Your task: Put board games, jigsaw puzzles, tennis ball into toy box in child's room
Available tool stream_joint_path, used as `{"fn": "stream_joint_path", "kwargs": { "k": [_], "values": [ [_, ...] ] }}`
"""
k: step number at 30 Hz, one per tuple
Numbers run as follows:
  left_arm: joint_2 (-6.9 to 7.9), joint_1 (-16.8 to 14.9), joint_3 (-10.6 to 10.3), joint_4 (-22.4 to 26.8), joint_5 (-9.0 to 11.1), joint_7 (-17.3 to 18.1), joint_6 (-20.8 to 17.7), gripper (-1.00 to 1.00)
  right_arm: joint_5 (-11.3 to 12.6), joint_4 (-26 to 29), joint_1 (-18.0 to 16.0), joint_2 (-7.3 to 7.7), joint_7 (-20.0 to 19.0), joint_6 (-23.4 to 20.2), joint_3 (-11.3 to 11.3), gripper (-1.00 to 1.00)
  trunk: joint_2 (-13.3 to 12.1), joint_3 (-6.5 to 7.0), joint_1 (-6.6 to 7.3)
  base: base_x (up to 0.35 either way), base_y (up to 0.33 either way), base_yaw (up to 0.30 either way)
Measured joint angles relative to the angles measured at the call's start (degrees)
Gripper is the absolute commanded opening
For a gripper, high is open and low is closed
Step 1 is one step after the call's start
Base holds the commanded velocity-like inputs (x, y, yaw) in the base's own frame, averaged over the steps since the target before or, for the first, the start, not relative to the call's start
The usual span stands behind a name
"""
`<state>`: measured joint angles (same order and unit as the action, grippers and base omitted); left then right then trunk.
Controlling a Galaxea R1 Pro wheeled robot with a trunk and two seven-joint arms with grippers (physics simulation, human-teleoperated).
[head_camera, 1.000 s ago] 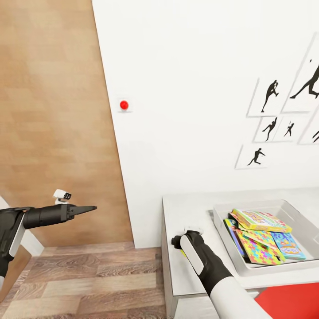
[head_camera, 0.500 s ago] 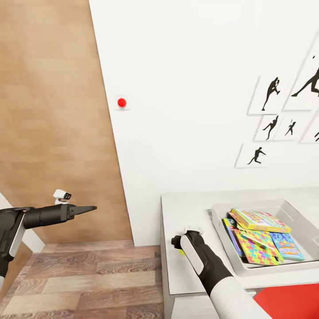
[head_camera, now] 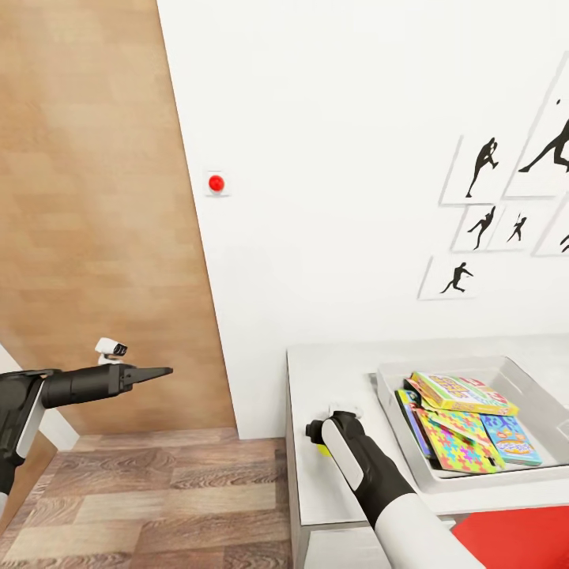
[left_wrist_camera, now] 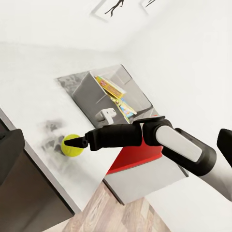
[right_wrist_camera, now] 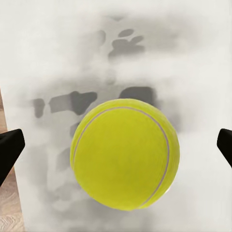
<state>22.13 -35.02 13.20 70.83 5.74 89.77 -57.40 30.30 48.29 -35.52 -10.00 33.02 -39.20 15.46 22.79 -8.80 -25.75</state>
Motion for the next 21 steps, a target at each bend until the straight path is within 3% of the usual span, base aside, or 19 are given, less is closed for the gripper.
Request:
{"fn": "stream_joint_path", "kwargs": {
  "k": [21],
  "values": [
    [0.00,0.02,0.00,0.00,0.01,0.00,0.00,1.00,0.02,0.13,-0.01,0.00,0.02,-0.06,0.00,1.00,0.00,-1.05,0.00,0.000,0.000,0.030]
  ]
}}
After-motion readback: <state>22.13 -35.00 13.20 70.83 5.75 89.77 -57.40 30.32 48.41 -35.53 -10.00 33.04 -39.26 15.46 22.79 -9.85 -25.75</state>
